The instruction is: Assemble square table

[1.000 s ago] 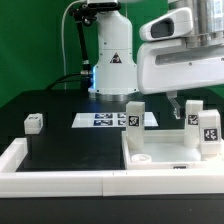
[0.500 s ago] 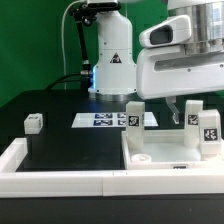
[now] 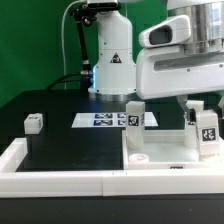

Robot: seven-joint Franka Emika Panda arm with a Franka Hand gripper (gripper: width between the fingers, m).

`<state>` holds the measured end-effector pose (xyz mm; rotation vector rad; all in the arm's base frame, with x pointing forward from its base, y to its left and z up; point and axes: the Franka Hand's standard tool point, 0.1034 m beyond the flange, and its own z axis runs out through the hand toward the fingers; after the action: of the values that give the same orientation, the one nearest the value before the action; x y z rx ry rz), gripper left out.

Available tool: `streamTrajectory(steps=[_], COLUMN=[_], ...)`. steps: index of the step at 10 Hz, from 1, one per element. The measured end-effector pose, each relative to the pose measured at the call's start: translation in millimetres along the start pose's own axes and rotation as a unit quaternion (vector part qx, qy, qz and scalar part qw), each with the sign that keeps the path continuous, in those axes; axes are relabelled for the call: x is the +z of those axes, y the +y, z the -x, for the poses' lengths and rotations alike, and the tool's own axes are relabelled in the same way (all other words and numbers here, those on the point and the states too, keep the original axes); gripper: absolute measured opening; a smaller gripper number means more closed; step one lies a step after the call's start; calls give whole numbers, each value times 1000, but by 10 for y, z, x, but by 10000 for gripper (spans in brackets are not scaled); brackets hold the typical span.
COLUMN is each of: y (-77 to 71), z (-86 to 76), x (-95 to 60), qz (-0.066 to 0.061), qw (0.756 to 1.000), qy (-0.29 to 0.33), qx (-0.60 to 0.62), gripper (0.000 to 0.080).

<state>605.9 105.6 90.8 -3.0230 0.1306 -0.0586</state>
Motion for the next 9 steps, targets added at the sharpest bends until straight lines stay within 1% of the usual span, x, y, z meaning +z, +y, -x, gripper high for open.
streamTrajectory(steps=[3, 5, 6, 9], y=[1, -3, -15, -52], z=[0, 3, 3, 14], x=[0, 3, 5, 11], qz=[0, 0, -1, -1], qw=[1000, 996, 991, 962], qy=[0, 0, 3, 2], qx=[15, 92, 137, 274], gripper=[290, 290, 291, 291])
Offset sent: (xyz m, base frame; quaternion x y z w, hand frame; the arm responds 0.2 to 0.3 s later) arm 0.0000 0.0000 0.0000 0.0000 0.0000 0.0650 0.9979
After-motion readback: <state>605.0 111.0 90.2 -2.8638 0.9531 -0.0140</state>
